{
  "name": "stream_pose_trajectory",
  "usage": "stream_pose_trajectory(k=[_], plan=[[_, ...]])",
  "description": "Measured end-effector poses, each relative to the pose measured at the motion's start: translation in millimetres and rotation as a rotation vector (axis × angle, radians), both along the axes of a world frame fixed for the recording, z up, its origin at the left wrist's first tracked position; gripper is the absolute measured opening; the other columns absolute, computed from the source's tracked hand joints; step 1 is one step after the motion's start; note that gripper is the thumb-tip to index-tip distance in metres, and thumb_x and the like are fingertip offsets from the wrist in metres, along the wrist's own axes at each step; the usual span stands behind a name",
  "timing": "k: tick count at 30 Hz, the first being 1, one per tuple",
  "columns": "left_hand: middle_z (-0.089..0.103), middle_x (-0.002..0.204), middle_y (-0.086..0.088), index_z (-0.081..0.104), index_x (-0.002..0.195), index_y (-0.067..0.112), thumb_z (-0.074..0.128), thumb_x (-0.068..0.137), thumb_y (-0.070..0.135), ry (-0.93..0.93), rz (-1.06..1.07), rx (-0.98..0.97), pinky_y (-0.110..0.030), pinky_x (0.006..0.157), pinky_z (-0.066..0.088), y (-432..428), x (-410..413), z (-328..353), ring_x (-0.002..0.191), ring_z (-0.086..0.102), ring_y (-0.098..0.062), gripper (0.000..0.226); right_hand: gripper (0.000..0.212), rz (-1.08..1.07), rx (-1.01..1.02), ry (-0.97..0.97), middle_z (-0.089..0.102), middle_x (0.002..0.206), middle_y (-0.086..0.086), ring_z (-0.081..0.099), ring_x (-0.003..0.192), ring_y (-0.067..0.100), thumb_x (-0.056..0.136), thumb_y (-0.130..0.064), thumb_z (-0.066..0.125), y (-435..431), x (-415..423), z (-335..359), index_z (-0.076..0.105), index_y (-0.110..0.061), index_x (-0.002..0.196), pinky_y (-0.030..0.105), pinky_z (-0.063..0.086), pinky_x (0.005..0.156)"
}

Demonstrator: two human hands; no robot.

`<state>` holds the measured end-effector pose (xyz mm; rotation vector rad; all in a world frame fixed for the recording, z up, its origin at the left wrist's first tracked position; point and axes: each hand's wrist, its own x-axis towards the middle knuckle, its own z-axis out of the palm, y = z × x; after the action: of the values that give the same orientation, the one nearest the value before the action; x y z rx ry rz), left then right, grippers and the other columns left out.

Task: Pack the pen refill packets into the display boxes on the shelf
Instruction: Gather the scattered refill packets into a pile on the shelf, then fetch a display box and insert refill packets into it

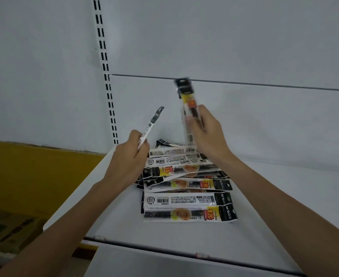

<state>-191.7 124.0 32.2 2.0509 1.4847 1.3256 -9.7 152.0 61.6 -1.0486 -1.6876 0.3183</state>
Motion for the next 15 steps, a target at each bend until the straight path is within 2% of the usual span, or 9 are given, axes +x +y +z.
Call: stream_pose_trajectory(k=[2, 4, 6, 8, 11, 13, 15], plan=[[0.051, 0.062, -0.009, 0.045, 0.091, 0.009, 0.034, 0.096, 0.017, 0.01, -0.024, 0.05, -0.02, 0.039, 0.031, 0.4, -1.0, 2.8, 0.044, 0.037, -0.013, 0.014, 0.019, -0.037, 0.101, -0.076, 0.059, 0.084, 0.01, 0.06, 0.069, 0.022, 0.099, -0.02, 0.039, -2.5, 3.9, 10.2, 0.047, -0.004, 0.106, 0.038, 0.052, 0.06], [0.058, 0.069, -0.013, 0.047, 0.091, 0.013, 0.034, 0.096, 0.017, 0.02, -0.043, 0.108, -0.026, 0.044, 0.038, 3.5, 1.5, 7.6, 0.051, 0.047, -0.02, 0.015, 0.02, -0.079, 0.153, -0.128, 0.057, 0.083, 0.002, 0.062, 0.071, 0.022, 0.1, -0.019, 0.036, -5.9, 11.5, 17.0, 0.045, -0.004, 0.11, 0.03, 0.052, 0.056], [0.06, 0.073, -0.011, 0.049, 0.092, 0.015, 0.034, 0.096, 0.02, 0.04, -0.083, 0.14, -0.032, 0.053, 0.044, 5.5, 7.6, 12.1, 0.058, 0.053, -0.024, 0.016, 0.016, -0.151, 0.163, -0.113, 0.053, 0.077, 0.001, 0.055, 0.065, 0.021, 0.101, -0.019, 0.035, -9.2, 23.7, 19.0, 0.042, -0.008, 0.108, 0.025, 0.043, 0.05], [0.058, 0.072, -0.011, 0.05, 0.094, 0.012, 0.034, 0.096, 0.023, 0.093, -0.131, 0.145, -0.031, 0.054, 0.043, 6.1, 15.7, 13.6, 0.056, 0.049, -0.02, 0.02, 0.01, -0.22, 0.106, -0.05, 0.051, 0.074, 0.004, 0.049, 0.062, 0.021, 0.1, -0.021, 0.036, -11.8, 38.4, 18.2, 0.039, -0.012, 0.104, 0.03, 0.039, 0.049], [0.049, 0.061, -0.002, 0.048, 0.096, 0.012, 0.034, 0.096, 0.027, 0.184, -0.172, 0.158, -0.027, 0.047, 0.034, 2.7, 30.8, 12.4, 0.049, 0.041, -0.012, 0.02, 0.023, -0.306, -0.098, -0.03, 0.042, 0.069, -0.005, 0.041, 0.058, 0.012, 0.093, -0.03, 0.052, -15.2, 62.9, 14.5, 0.039, -0.015, 0.104, 0.018, 0.035, 0.047], [0.046, 0.06, 0.003, 0.043, 0.097, 0.018, 0.035, 0.096, 0.031, 0.255, -0.214, 0.165, -0.026, 0.047, 0.032, -1.7, 45.0, 14.7, 0.05, 0.042, -0.012, 0.015, 0.027, -0.358, -0.209, -0.105, 0.037, 0.069, -0.005, 0.037, 0.057, 0.01, 0.088, -0.029, 0.061, -25.0, 82.7, 10.9, 0.038, -0.015, 0.093, 0.018, 0.031, 0.048], [0.045, 0.06, 0.005, 0.041, 0.094, 0.021, 0.036, 0.095, 0.032, 0.316, -0.277, 0.171, -0.029, 0.048, 0.033, -6.6, 66.2, 19.4, 0.051, 0.043, -0.011, 0.013, 0.024, -0.397, -0.265, -0.178, 0.037, 0.068, -0.002, 0.036, 0.056, 0.012, 0.089, -0.02, 0.056, -41.1, 106.7, 4.9, 0.036, -0.016, 0.077, 0.016, 0.03, 0.047]])
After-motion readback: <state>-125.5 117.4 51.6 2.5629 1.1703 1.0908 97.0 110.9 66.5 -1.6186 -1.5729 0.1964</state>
